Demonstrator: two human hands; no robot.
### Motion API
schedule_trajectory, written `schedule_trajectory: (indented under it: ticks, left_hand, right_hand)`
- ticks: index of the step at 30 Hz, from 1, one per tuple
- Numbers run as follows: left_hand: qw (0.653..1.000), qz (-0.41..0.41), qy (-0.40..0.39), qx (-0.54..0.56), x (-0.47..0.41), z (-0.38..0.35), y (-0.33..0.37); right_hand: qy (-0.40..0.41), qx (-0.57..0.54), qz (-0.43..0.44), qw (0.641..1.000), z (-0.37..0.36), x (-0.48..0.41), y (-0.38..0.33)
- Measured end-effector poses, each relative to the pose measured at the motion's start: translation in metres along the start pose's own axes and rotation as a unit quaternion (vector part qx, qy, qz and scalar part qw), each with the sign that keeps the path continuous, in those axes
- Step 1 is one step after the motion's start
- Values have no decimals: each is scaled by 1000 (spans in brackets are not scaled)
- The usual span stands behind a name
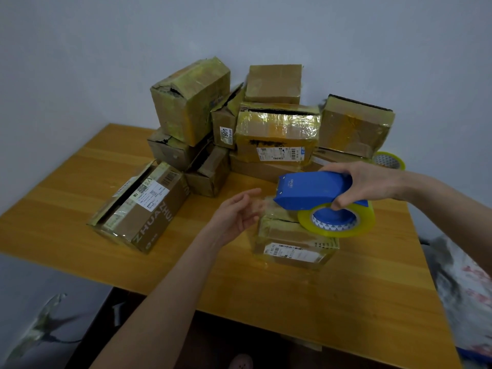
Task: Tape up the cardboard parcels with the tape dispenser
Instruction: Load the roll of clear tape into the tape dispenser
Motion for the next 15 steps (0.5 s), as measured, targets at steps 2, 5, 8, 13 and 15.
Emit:
schedule_trajectory:
  ticks: [2, 5, 8, 13, 15]
  left_hand:
    - [999, -18, 27, 27, 2, 11, 6]
    - [980, -70, 20, -184, 6, 14, 13]
    - [899, -154, -1, -409, 8, -12, 16]
    - [747, -272, -6, -607, 4, -42, 14]
    - [704, -296, 46, -644, 4, -45, 15]
  right_hand:
    - [4, -8, -4, 1000, 3, 2, 4]
    - [6, -26, -7, 1000, 6, 3, 10]
    - [4, -37, -6, 999, 7, 1, 11]
    - [5, -47, -8, 999, 7, -3, 12]
    - [8, -55, -11, 998, 6, -3, 11]
Point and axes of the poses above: each hand's wrist, its own x-axis away from the middle knuckle, its own z-axis out of the back of the hand, y = z × x, the point moved 5 cm from there along -x, towards the middle knuckle
